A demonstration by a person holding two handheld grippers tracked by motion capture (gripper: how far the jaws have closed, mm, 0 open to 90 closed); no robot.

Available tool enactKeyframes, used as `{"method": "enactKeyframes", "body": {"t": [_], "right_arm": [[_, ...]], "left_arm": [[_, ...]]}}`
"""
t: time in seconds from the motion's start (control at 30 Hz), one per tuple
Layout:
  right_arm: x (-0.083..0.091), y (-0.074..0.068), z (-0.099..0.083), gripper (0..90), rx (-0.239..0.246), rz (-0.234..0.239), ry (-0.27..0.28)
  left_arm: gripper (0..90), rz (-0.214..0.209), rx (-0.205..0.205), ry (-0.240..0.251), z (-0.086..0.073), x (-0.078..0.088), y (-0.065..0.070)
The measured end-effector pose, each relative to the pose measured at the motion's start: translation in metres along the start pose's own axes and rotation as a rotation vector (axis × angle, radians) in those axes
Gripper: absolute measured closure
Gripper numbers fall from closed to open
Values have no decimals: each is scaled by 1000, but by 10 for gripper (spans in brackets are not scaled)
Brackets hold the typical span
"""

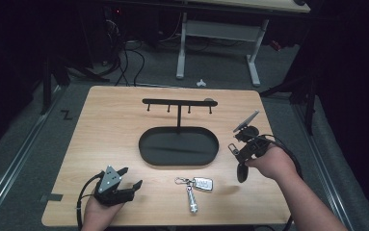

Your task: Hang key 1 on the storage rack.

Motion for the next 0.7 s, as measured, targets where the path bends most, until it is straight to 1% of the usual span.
{"method": "enactKeyframes", "body": {"t": [0.03,0.13,0.17,0.2,0.23,0.27,0.3,0.33,0.43,0.57,0.6,0.7], "right_arm": [[0,-2,2,806,18,5,5],[0,-11,9,805,27,9,5],[0,-11,9,805,27,9,5],[0,-16,13,805,35,11,11],[0,-18,16,806,41,12,15],[0,-18,16,806,41,12,15],[0,-21,18,805,36,13,13],[0,-26,23,805,46,18,16],[1,-33,31,806,51,20,21],[2,-40,40,805,61,27,31],[3,-45,45,806,64,31,39],[4,-50,50,806,76,41,49]], "left_arm": [[288,0,0,0,0,0,0],[288,1,0,3,0,0,0],[288,1,0,3,0,0,0],[288,1,0,3,0,1,0],[288,1,1,3,0,1,0],[288,1,1,3,0,1,0],[288,0,2,3,0,1,0],[288,0,2,4,0,1,0],[289,-1,0,4,-1,1,-1],[289,-6,2,2,-1,1,-1],[289,-4,1,2,-1,1,-1],[289,-3,-2,1,-1,0,-1]]}}
Point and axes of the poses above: each handheld gripper's, and its own axes: x roughly backward along the jaws, z roughly out of its top, y roughly to its right, the point moved 2 cm from there along -x, roughly forward along the jaws, and after that the axes turned 13 degrees about -x, right-handed, at the moved point
